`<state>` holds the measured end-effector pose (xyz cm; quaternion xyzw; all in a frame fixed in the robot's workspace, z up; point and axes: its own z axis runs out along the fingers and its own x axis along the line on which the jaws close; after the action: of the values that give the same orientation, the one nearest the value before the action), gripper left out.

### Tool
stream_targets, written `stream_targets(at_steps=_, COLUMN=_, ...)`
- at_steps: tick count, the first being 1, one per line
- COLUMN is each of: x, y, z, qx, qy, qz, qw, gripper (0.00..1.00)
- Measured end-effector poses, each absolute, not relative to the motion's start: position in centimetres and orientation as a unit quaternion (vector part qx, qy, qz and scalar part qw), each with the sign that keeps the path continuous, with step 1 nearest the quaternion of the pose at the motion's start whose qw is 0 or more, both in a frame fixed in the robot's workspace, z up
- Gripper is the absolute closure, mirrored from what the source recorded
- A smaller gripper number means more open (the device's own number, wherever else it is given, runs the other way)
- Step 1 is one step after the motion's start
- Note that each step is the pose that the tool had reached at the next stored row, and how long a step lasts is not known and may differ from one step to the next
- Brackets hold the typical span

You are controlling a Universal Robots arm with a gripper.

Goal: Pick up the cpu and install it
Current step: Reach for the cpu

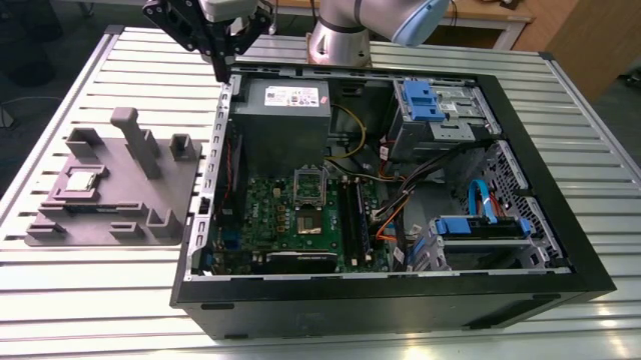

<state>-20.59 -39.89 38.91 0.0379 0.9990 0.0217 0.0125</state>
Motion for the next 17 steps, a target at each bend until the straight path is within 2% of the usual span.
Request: stream_targets(at_steps=17, x=-20.96, y=-39.89, z=38.89, qx=0.038, qy=0.999, qz=0.022, qw=0.013, gripper=0.89)
